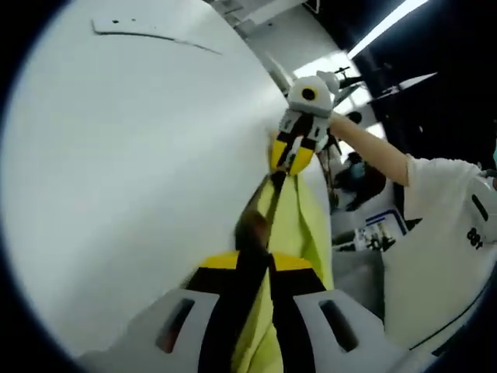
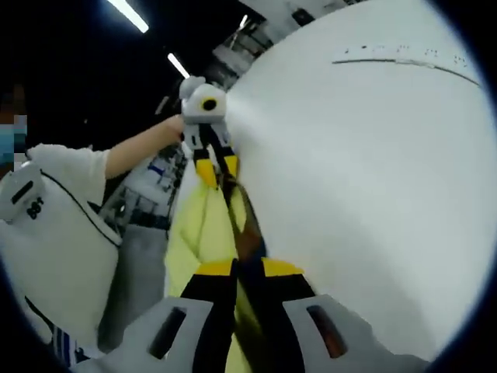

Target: Fold the garment on the visible template until the final outline fits inside the template.

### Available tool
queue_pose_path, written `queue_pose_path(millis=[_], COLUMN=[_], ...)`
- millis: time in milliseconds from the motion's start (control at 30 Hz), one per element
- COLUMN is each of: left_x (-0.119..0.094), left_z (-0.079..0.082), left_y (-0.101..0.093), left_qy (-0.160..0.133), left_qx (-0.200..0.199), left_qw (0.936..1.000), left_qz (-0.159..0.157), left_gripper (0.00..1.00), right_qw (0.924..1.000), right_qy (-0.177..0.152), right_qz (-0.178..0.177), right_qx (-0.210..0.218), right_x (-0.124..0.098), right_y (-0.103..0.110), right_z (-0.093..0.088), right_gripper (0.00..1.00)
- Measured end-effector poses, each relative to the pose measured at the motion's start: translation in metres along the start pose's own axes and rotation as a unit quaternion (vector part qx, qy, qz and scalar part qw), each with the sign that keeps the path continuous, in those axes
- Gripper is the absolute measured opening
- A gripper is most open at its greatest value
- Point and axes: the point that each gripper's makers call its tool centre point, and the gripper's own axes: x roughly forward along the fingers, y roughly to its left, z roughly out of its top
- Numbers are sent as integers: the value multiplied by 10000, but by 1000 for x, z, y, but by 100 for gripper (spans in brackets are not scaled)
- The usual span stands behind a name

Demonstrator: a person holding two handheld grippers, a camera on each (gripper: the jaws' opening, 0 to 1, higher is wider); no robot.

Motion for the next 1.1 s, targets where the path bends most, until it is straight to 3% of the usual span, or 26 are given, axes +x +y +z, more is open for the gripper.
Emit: queue_pose_path(millis=[233,433,567,700,800,1100], left_x=[-2,-9,-13,-11,-11,-14], left_z=[1,6,10,12,11,15], left_y=[0,-1,11,17,21,29], left_qy=[-13,-188,-389,-457,-479,-733], left_qx=[-2,18,-138,-144,-175,-373], left_qw=[10000,9998,9991,9987,9984,9963], left_qz=[-18,-76,81,200,236,253], left_gripper=[1,1,1,1,1,0], right_qw=[9999,9997,9994,9988,9984,9884], right_qy=[71,-68,-11,-4,-44,-785], right_qz=[108,197,-323,-428,-482,-733], right_qx=[-55,-143,129,228,294,1075], right_x=[-4,-10,-8,-3,1,2], right_y=[10,20,-10,-29,-30,-33], right_z=[6,25,30,33,33,44], right_gripper=[6,5,5,5,5,4])
